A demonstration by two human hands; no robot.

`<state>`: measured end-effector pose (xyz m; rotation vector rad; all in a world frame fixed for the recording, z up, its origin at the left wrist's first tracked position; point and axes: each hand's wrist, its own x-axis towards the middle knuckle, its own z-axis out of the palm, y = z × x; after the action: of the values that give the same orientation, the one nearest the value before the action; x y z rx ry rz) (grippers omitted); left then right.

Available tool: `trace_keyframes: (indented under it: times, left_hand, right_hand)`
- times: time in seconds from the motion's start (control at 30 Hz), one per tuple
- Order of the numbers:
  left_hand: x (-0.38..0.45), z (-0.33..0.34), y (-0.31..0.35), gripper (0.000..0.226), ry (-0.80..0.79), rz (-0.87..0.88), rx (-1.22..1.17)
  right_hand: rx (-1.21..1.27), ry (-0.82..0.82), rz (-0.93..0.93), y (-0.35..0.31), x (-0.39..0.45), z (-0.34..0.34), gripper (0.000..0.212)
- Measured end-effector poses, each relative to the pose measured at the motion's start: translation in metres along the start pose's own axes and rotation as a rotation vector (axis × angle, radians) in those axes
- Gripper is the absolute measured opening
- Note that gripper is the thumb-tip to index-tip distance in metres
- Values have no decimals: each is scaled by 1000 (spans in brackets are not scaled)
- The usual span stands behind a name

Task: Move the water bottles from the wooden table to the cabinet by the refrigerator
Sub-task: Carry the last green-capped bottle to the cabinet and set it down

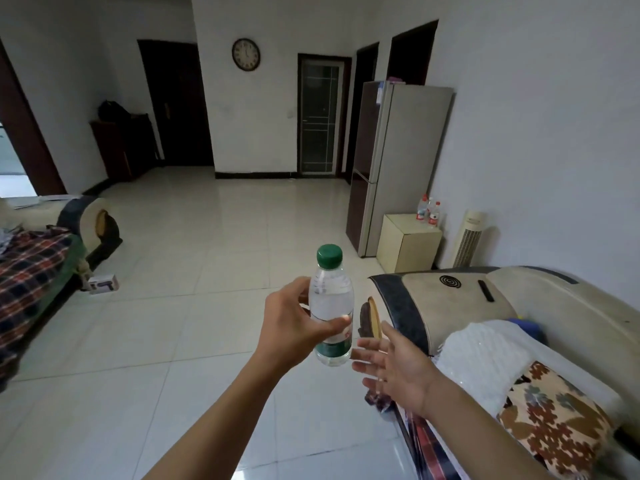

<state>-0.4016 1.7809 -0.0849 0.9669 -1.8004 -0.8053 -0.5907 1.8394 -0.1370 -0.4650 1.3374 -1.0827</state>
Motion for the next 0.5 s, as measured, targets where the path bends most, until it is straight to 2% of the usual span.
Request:
trace_keyframes:
  times: [0.3, 0.5]
  left_hand:
    - [104, 29, -57, 51, -38, -34, 36]
    - [192, 73, -75, 53, -47, -30, 125]
  right_hand:
    - [-22, -15, 36, -46, 100, -5, 62]
    - [-44, -94, 8, -106, 179, -30, 60]
